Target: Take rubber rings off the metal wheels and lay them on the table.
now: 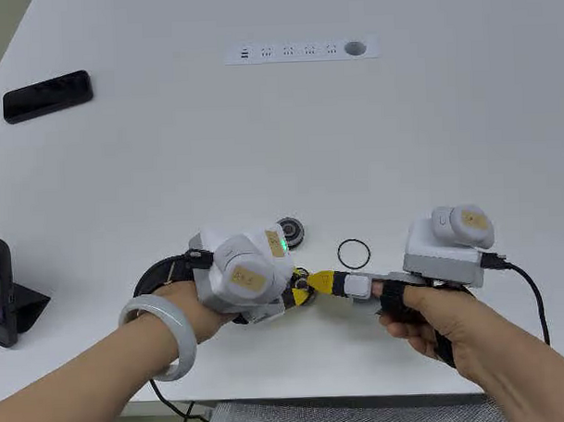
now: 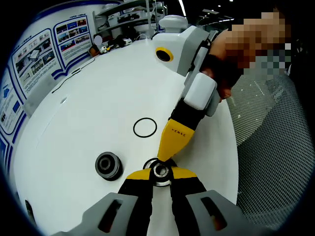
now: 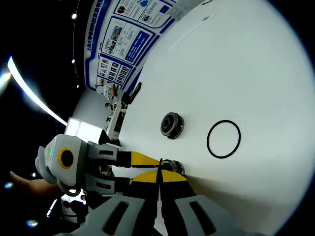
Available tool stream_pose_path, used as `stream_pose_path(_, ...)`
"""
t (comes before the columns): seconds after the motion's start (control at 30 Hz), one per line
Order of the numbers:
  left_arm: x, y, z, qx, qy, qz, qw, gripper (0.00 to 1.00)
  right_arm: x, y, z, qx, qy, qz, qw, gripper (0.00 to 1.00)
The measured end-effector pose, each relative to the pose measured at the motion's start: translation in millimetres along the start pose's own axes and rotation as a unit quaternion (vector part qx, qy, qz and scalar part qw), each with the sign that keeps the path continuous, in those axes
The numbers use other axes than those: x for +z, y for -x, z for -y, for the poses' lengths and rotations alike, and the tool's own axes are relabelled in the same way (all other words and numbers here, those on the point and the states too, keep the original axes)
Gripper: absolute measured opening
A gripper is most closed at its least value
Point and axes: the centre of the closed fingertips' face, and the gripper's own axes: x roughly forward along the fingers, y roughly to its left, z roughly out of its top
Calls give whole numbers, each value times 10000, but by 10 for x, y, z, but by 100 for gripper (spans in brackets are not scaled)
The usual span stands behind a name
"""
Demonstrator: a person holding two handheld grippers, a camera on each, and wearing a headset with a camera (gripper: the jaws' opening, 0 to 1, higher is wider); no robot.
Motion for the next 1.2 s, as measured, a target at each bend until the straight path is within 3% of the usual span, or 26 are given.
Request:
stream_pose_path(0.27,6,1,7,3,-141,-16,9999,14,-38,7,84,-180,-24,-20,9998,2)
stream_pose_path(0.77,31,65,-27,182,-115,142,9997,20,-53,22,110,-191,-101,0,9998,2)
stream_pose_path(1.1,-52,153,-109,365,215,295,9987,36,-56,30,96,-127,-96,-11,9999,2)
stream_pose_path(1.2,-90,175,-125,405,288,275,9984,36,-59,31,85,-101,-93,-14,9999,2)
